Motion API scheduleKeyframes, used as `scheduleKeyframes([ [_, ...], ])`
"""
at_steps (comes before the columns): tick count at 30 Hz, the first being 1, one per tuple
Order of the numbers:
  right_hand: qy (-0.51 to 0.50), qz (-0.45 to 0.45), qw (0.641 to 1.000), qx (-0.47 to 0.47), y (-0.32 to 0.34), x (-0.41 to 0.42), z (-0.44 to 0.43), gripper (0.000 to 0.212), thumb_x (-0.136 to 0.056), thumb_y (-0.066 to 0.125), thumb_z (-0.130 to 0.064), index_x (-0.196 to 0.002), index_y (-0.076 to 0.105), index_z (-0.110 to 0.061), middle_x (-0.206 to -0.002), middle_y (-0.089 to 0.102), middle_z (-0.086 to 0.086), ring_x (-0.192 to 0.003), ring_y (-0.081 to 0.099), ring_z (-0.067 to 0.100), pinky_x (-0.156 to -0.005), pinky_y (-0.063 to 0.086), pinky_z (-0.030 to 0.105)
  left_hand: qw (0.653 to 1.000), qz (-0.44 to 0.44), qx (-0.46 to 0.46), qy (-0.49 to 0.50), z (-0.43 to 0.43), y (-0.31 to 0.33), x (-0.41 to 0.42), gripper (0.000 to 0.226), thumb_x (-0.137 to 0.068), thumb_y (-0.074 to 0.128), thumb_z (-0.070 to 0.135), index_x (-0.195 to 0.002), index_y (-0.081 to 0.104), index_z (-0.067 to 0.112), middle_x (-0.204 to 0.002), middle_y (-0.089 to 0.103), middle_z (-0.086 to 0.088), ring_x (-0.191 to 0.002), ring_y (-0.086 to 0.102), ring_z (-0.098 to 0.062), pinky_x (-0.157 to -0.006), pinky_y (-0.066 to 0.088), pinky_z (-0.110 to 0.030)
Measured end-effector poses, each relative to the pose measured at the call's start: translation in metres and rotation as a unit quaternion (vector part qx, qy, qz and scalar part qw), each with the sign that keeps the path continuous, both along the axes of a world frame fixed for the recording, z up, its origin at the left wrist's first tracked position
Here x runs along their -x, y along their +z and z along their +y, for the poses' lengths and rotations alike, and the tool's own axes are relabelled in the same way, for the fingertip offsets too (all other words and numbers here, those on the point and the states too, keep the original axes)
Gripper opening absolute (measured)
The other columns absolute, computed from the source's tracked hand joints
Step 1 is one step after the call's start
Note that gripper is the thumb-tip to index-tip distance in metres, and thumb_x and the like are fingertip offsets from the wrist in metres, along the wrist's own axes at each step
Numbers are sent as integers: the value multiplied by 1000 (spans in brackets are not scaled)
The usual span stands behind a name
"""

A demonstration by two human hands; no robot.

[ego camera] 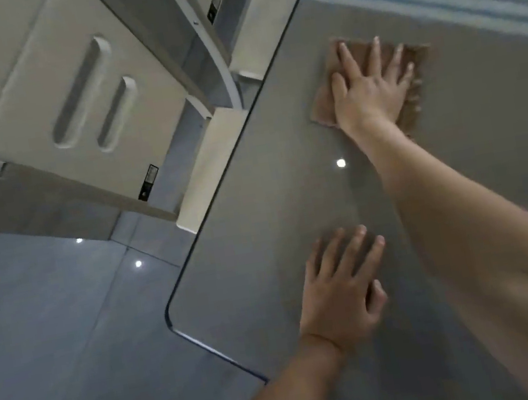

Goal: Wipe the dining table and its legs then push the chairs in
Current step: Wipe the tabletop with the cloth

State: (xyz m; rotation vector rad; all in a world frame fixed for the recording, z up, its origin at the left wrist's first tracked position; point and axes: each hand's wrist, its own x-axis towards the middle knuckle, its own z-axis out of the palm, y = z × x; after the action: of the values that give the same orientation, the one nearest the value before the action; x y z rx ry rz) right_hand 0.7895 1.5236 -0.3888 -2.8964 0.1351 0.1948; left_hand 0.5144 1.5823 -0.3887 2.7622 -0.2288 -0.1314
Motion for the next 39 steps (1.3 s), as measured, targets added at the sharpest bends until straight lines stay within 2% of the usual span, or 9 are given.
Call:
scheduleKeyframes([
  [3,184,-17,983,1,-4,59,65,53,-94,21,-56,-146,18,-50,-161,10,1,-147,0,37,-117,0,55,1000,-26,-1,-1,1,-3,1,43,-77,53,34,-118,60,21,-130,56,-3,-130,41,-27,-116,22,-42],
  [5,340,-36,939,14,-7,107,73,51,-95,23,-56,-145,19,-50,-160,15,0,-146,6,37,-117,4,56,1000,-24,-1,-1,1,-3,1,37,-76,56,33,-109,64,19,-118,61,-5,-122,46,-29,-116,20,-40],
  [7,493,-45,869,14,-6,115,54,49,-96,23,-58,-145,21,-51,-159,20,-3,-146,13,34,-117,10,53,1000,-15,-2,1,0,-2,0,41,-76,57,34,-116,59,23,-123,59,-3,-124,47,-28,-115,21,-40],
  [9,534,-51,844,11,-6,87,27,50,-96,23,-61,-144,22,-51,-158,23,-6,-146,17,30,-118,13,48,1000,-3,-16,3,-1,0,-1,55,-78,55,35,-132,49,29,-138,51,1,-132,39,-25,-114,23,-42],
  [14,231,-54,972,5,-7,33,-80,51,-94,23,-62,-144,20,-54,-159,22,-5,-147,14,28,-119,10,45,1000,-5,-27,-5,0,0,-1,58,-83,50,36,-140,41,33,-145,44,3,-137,34,-24,-116,20,-43],
  [22,-32,-19,999,14,1,204,-176,52,-95,28,-56,-146,23,-49,-160,17,0,-147,10,32,-118,9,50,999,-19,-46,3,-2,-3,0,59,-82,50,34,-140,41,32,-147,42,3,-137,33,-24,-116,20,-42],
  [25,-25,5,1000,13,8,340,-151,53,-92,35,-53,-145,29,-46,-159,21,3,-146,13,34,-116,13,52,998,-17,-52,2,-3,-2,1,59,-83,49,34,-141,39,32,-148,40,3,-138,32,-24,-116,17,-41],
  [29,148,31,988,11,13,441,-124,55,-89,43,-57,-142,31,-50,-157,25,0,-143,25,34,-112,24,55,998,-16,-55,6,-2,-3,0,59,-83,48,35,-141,40,33,-148,41,2,-137,33,-25,-115,16,-41],
  [39,-64,-30,997,19,-8,194,-151,54,-90,33,-60,-143,28,-52,-158,23,-2,-147,13,31,-117,9,51,998,-34,-55,-1,-2,-6,1,56,-84,46,35,-140,41,31,-148,41,0,-138,33,-27,-114,20,-44],
])
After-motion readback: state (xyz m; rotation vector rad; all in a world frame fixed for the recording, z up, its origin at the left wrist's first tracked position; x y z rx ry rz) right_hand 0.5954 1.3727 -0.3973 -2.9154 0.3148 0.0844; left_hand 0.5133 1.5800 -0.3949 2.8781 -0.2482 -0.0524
